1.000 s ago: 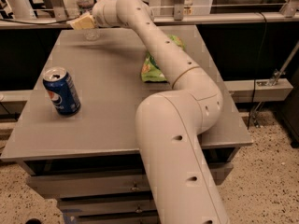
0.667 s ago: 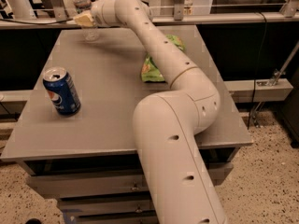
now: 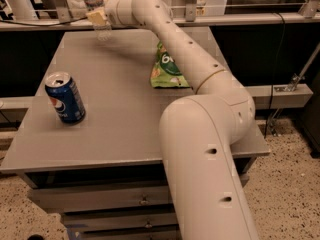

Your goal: Pick water bottle

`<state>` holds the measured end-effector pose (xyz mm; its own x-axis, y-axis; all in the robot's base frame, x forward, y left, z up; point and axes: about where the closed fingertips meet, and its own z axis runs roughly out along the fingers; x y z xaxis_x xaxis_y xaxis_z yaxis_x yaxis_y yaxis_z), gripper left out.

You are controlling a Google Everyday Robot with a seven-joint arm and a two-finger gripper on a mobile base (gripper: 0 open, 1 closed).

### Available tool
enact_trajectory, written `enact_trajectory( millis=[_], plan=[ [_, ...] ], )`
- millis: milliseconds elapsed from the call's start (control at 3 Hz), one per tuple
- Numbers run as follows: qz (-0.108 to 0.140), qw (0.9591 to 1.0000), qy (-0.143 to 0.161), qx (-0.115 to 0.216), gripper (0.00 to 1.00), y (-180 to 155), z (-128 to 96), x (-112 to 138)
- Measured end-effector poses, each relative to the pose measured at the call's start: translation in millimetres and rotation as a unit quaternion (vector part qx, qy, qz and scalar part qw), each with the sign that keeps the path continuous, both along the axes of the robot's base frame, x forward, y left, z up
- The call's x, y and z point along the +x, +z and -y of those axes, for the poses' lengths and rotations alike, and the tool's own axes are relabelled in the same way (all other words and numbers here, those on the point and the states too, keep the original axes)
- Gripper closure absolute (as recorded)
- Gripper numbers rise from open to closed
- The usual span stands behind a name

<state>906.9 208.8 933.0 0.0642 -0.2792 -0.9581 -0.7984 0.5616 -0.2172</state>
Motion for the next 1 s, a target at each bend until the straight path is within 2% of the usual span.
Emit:
enact_trajectory(
  millis=[333, 667, 1000],
  plan=[
    [-0.014, 0.9995, 0.023, 0.016, 1.00, 18, 19, -43],
    [-0.046, 0.9954, 0.065, 0.054, 1.00, 36, 41, -99],
    [-0.053, 0.9940, 0.068, 0.066, 1.00, 37, 46, -104]
  ],
)
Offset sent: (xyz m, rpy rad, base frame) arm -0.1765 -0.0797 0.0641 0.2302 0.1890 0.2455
